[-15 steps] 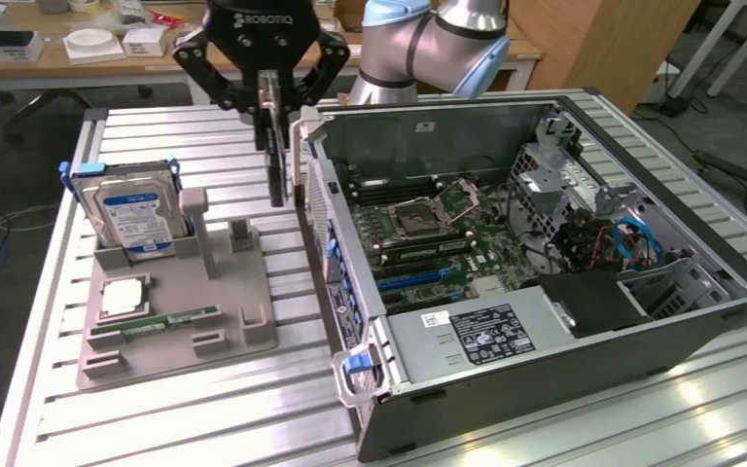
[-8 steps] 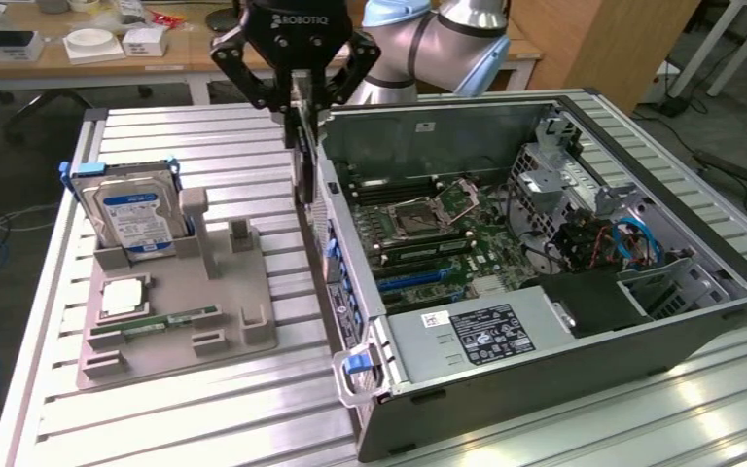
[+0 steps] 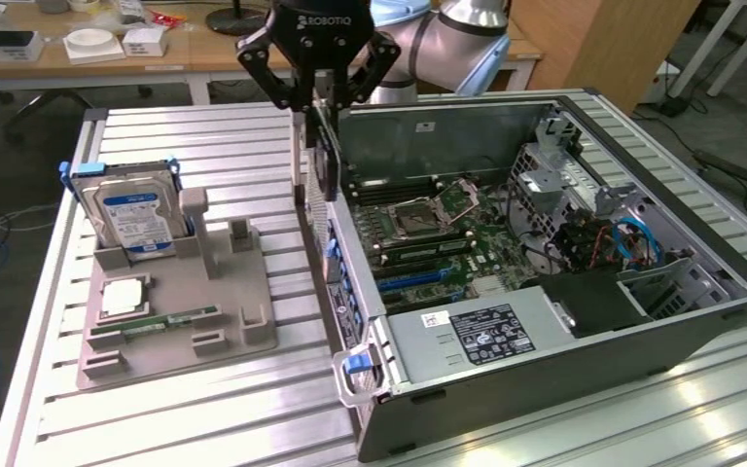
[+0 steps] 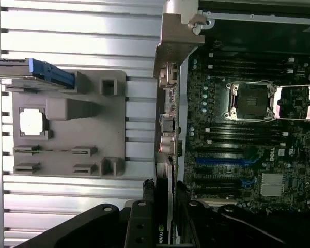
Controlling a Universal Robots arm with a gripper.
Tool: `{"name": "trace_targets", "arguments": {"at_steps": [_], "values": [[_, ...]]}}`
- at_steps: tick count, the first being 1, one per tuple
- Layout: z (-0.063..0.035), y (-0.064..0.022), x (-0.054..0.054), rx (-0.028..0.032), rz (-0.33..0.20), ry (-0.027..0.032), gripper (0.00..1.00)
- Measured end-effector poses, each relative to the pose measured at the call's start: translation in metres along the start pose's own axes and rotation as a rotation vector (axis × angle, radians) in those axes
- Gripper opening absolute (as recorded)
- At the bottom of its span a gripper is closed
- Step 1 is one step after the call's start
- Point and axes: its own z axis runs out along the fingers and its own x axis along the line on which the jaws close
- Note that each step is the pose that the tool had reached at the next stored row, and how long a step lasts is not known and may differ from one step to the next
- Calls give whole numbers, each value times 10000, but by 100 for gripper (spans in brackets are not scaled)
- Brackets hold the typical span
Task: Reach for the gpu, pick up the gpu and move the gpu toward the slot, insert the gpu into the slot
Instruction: 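Pick up the gpu and move the gpu toward the slot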
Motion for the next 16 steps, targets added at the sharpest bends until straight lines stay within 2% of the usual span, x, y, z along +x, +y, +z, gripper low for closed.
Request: {"name": "trace_targets", "arguments": {"at_steps": [5, 6, 9, 16], "values": [[3, -5, -186, 0, -34, 2, 26], [4, -8, -294, -1, -47, 2, 26], [12, -21, -771, -2, -131, 3, 26], [15, -29, -1077, -1, -156, 3, 26]]}}
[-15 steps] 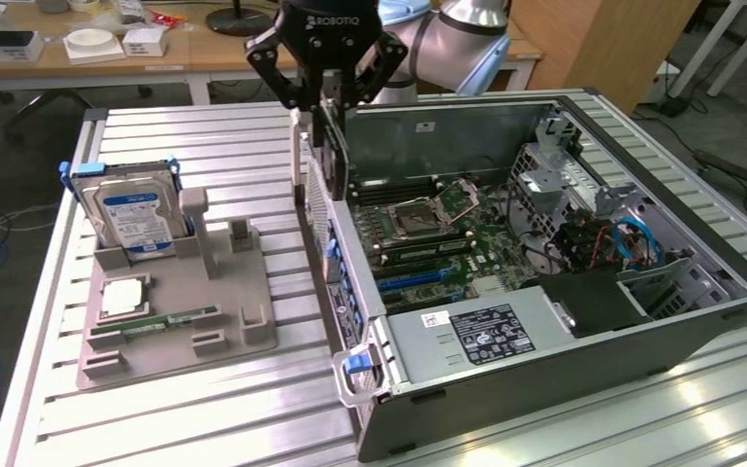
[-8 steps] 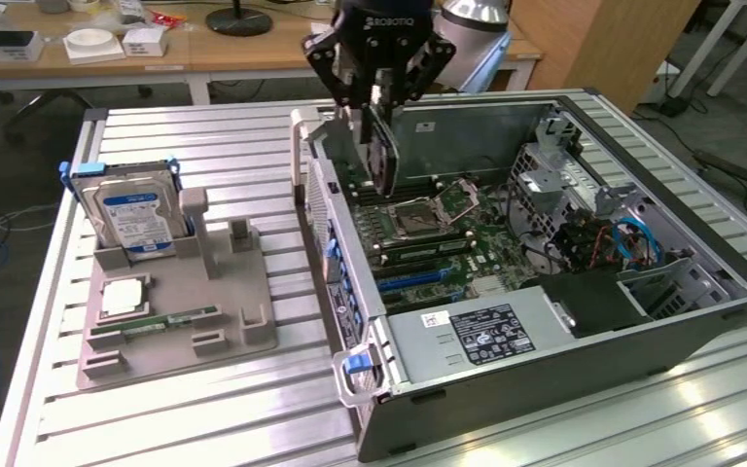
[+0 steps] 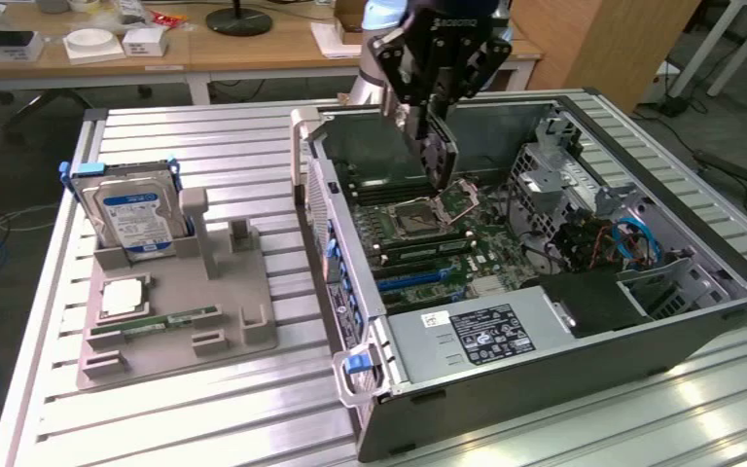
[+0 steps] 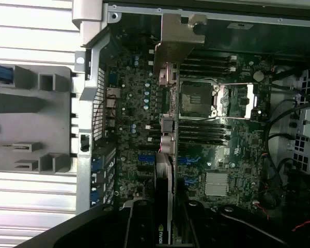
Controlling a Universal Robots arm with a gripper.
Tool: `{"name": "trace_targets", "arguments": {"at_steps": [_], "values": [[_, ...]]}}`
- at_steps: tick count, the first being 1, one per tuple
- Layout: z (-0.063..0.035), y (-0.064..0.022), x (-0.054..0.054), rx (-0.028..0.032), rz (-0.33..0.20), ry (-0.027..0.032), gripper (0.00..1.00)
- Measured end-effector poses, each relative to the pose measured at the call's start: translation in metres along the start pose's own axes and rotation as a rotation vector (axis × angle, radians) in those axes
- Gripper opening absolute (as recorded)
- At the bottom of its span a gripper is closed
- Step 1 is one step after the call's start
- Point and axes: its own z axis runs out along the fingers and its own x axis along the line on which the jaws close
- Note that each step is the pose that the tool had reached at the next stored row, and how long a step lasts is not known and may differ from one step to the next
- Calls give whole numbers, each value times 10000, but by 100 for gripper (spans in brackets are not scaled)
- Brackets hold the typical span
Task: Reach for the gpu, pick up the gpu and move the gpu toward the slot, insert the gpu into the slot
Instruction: 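Pick up the gpu and move the gpu toward the slot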
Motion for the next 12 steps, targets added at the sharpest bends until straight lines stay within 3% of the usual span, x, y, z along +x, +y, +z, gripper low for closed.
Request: {"name": "trace_targets", "arguments": {"at_steps": [12], "values": [[10, -23, -545, -2, -3, -1, 26]]}}
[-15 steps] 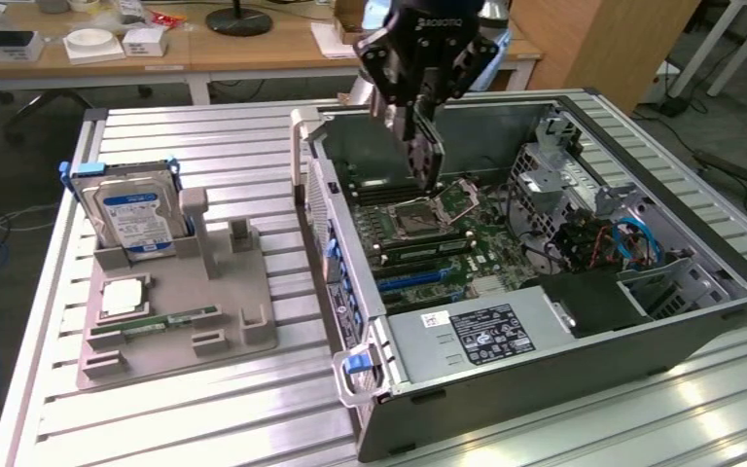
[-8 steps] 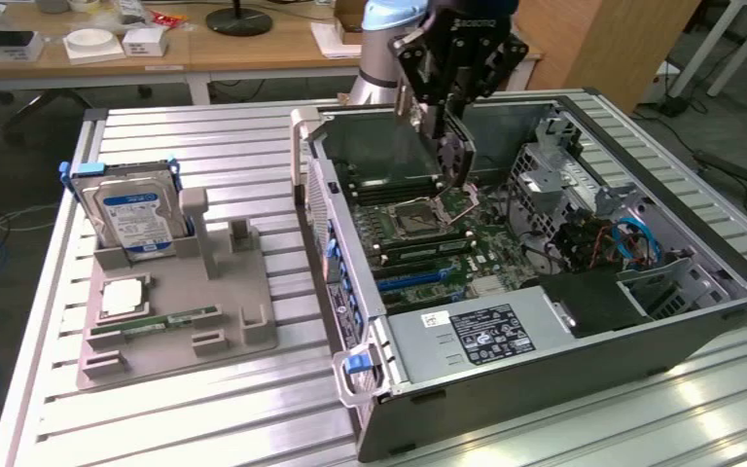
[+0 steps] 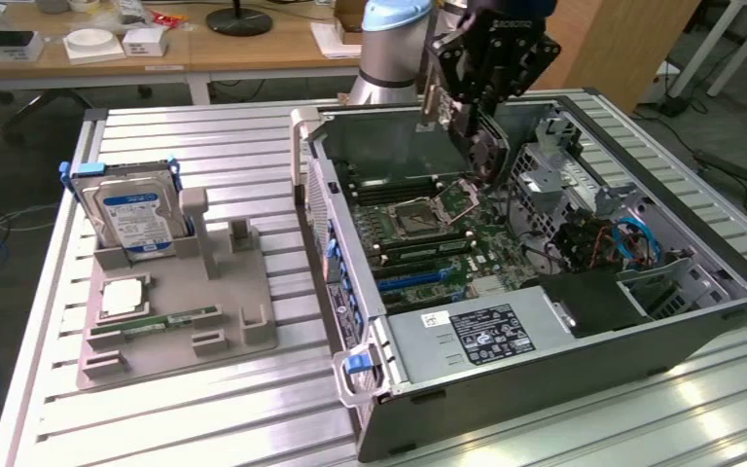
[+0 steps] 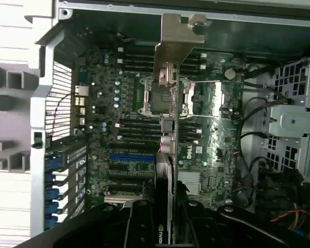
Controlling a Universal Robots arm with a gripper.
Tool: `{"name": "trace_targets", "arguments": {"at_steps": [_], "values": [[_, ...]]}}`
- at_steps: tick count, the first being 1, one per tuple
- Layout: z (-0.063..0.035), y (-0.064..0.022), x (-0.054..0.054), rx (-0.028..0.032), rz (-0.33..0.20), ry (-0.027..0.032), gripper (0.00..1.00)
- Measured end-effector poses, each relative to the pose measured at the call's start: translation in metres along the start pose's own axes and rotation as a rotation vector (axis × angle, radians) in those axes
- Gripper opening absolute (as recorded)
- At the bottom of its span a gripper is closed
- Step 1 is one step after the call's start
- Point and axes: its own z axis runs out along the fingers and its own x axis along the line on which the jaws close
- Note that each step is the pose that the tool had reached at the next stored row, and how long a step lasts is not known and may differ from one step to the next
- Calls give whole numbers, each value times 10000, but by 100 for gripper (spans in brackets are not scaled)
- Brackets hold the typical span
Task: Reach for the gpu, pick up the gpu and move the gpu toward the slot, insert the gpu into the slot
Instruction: 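Pick up the gpu and move the gpu toward the slot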
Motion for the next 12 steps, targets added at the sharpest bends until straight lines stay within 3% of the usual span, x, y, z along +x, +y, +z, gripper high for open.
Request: {"name": "trace_targets", "arguments": {"at_steps": [8, 12], "values": [[8, -16, -366, 0, -3, 0, 26], [10, -19, -441, 0, -3, 0, 26]]}}
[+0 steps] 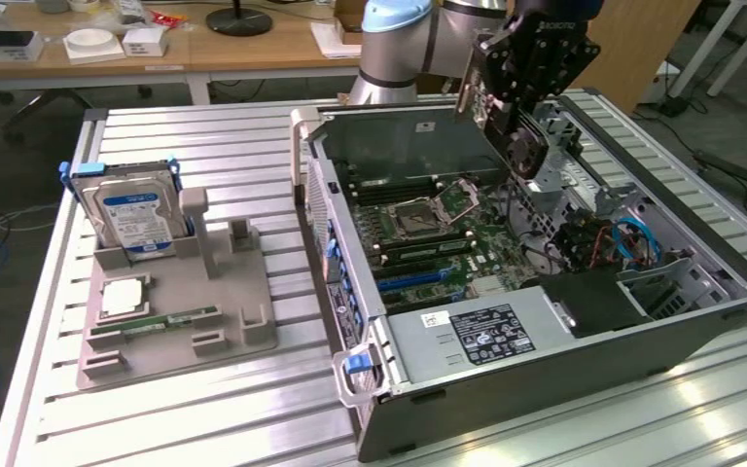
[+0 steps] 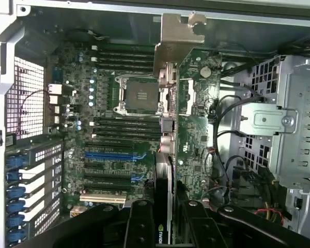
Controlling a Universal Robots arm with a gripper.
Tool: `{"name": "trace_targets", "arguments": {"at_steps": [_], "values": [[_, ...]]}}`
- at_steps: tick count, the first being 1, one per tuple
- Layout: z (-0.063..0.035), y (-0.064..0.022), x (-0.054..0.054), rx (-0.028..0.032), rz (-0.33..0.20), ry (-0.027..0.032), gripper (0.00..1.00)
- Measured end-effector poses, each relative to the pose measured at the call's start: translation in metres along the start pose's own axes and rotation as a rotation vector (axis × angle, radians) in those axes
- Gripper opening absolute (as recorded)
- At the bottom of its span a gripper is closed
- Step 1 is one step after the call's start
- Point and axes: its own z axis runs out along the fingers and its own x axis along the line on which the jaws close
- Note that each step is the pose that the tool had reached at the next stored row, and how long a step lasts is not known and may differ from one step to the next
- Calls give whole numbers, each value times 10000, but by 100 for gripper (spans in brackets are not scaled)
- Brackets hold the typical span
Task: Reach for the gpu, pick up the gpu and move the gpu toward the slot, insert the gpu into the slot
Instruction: 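Pick up the gpu and move the gpu toward the slot, then insert the gpu into the slot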
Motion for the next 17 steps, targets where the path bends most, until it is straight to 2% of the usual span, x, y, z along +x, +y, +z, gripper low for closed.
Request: {"name": "trace_targets", "arguments": {"at_steps": [11, 17], "values": [[0, 0, 0, 0, -28, 0, 26], [1, 0, 0, -5, -706, -4, 26]]}}
